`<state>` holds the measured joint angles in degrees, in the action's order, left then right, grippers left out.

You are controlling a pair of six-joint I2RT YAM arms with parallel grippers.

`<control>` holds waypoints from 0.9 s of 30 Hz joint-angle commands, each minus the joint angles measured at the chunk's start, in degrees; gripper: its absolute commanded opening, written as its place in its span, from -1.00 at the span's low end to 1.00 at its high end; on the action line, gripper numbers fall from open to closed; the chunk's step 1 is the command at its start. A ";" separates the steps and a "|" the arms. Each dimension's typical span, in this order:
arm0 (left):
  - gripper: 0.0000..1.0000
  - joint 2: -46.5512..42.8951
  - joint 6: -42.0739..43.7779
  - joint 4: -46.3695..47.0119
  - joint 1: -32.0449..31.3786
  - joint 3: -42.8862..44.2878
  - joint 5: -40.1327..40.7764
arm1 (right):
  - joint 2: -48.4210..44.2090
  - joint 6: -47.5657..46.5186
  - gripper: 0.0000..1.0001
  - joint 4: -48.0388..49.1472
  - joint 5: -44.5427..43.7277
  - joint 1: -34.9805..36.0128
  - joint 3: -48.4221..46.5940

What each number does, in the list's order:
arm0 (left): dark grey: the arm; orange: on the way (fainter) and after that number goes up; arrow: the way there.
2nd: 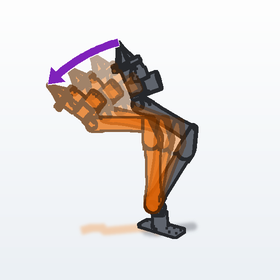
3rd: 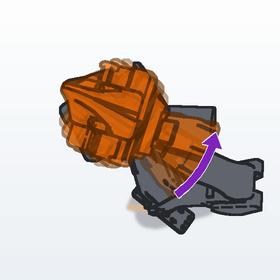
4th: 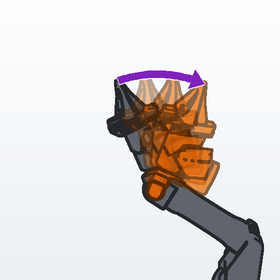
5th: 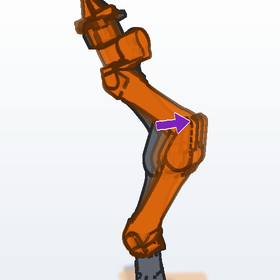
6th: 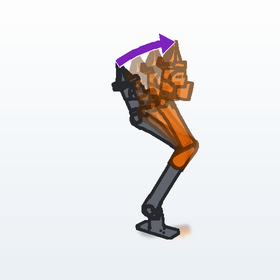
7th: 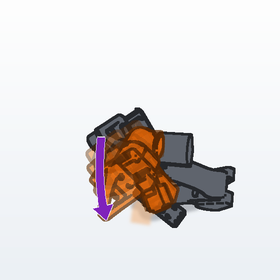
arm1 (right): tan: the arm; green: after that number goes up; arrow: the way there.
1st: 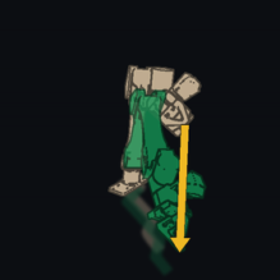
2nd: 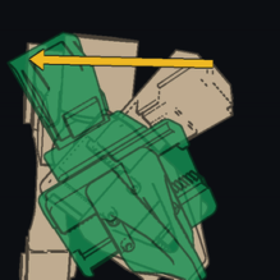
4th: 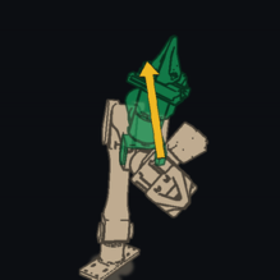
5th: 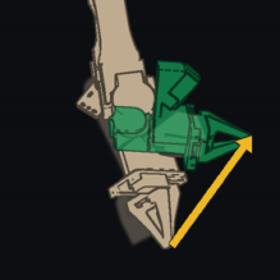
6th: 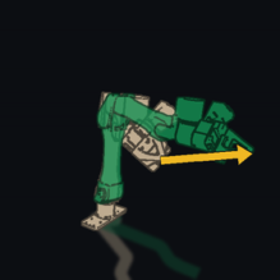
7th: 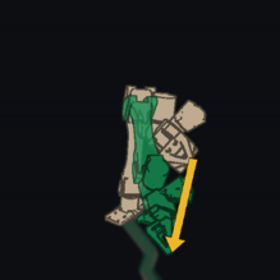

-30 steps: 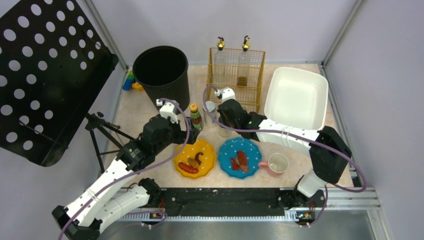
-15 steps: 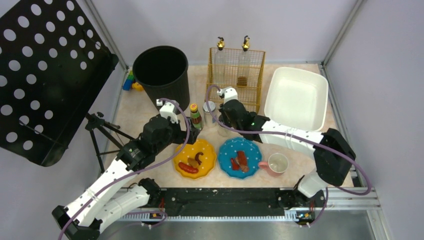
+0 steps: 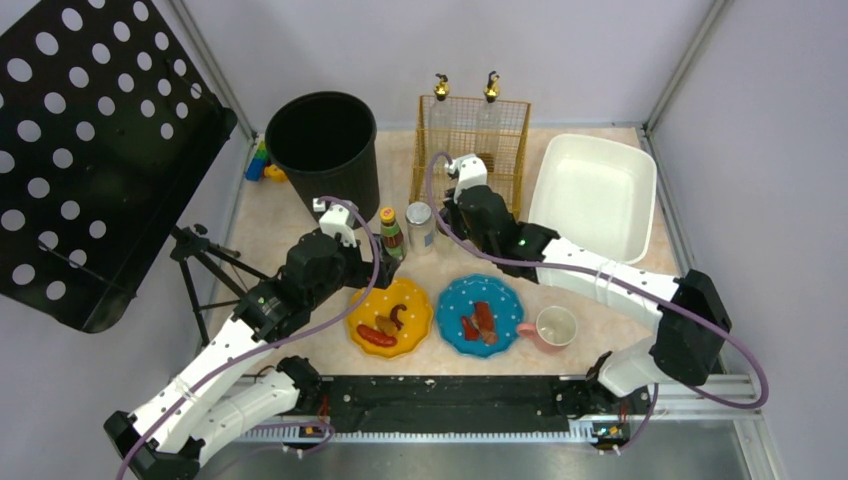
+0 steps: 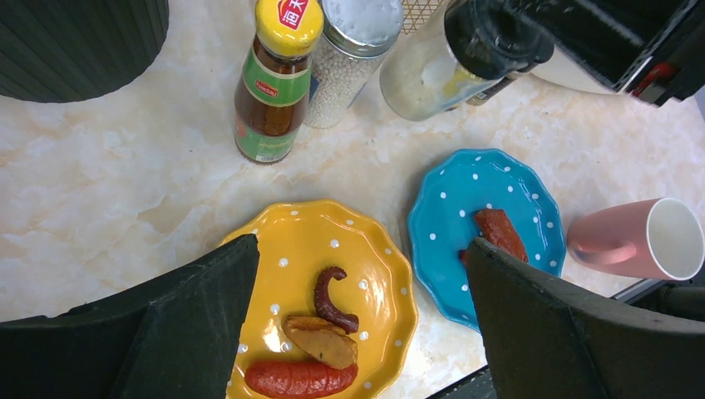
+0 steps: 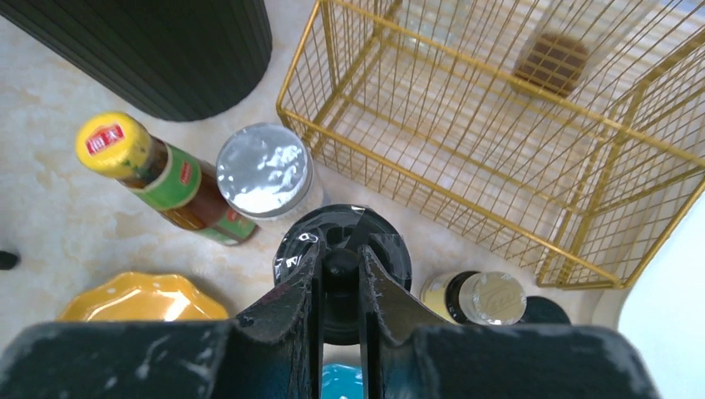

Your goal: Clear the kitchen counter

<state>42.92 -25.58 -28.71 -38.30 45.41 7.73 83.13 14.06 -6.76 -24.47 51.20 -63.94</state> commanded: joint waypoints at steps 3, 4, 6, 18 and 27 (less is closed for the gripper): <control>0.97 -0.01 0.36 1.64 -0.03 0.60 -0.52 | -3.77 -2.90 -1.00 2.07 -2.90 -1.04 -8.79; 0.98 -0.07 0.36 1.59 -0.02 0.52 -0.52 | -3.77 -3.14 -1.00 1.78 -2.84 -1.43 -9.97; 0.97 -0.07 0.28 1.68 -0.02 0.47 -0.54 | -3.77 -3.35 -1.00 1.47 -2.86 -2.13 -11.37; 0.97 -0.86 0.27 1.49 -0.02 0.30 -0.70 | -1.61 -3.48 -1.00 1.45 -1.95 -8.57 -21.87; 0.98 -0.96 0.27 1.55 -0.02 0.22 -0.85 | 4.95 -2.50 -1.00 1.67 0.95 -12.97 -30.28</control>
<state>42.87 -25.58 -28.71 -38.30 45.41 7.29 85.36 10.94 -9.21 -25.56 40.05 -89.45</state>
